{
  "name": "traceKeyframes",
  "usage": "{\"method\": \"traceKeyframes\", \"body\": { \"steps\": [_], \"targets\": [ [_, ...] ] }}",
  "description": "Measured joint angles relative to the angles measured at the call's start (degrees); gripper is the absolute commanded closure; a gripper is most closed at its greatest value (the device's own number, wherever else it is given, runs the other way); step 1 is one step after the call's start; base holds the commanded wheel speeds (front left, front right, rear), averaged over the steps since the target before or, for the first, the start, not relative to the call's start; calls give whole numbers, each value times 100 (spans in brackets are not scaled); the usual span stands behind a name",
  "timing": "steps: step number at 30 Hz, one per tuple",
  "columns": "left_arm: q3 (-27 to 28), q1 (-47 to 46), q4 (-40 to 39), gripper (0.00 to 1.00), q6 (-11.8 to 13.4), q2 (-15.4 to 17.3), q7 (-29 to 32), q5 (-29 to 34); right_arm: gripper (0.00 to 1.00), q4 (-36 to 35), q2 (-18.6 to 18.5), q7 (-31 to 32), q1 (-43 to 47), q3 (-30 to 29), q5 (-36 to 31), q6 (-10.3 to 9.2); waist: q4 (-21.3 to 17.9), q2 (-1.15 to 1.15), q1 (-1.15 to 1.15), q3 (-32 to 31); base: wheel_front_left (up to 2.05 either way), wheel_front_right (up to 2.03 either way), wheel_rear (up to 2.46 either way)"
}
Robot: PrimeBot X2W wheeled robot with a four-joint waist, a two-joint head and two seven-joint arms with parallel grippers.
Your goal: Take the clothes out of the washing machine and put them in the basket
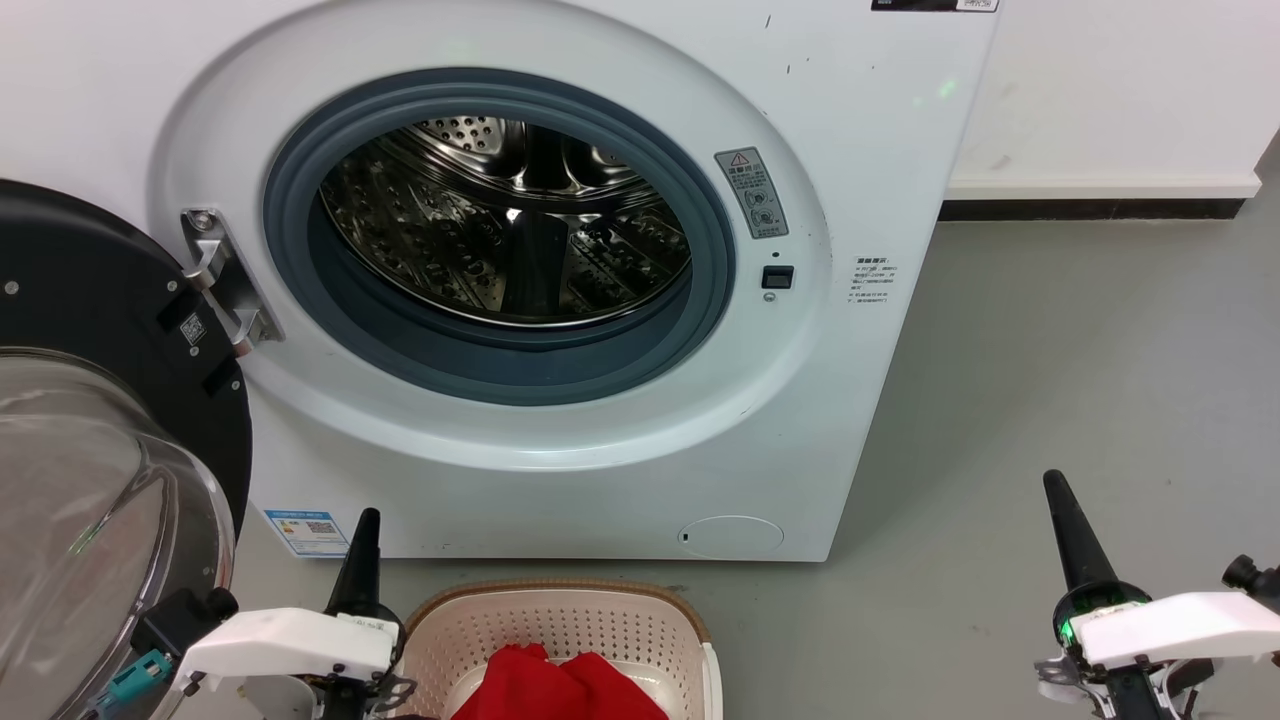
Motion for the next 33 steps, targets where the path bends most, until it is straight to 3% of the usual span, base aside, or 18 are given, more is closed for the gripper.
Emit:
{"method": "traceKeyframes", "body": {
  "steps": [33],
  "targets": [
    [246, -119, -2, 100, -201, -20, 456, -1853, 100, 289, 0, 332, -241, -165, 1798, 0, 17, 0, 0, 25, 0, 0, 0]
  ]
}}
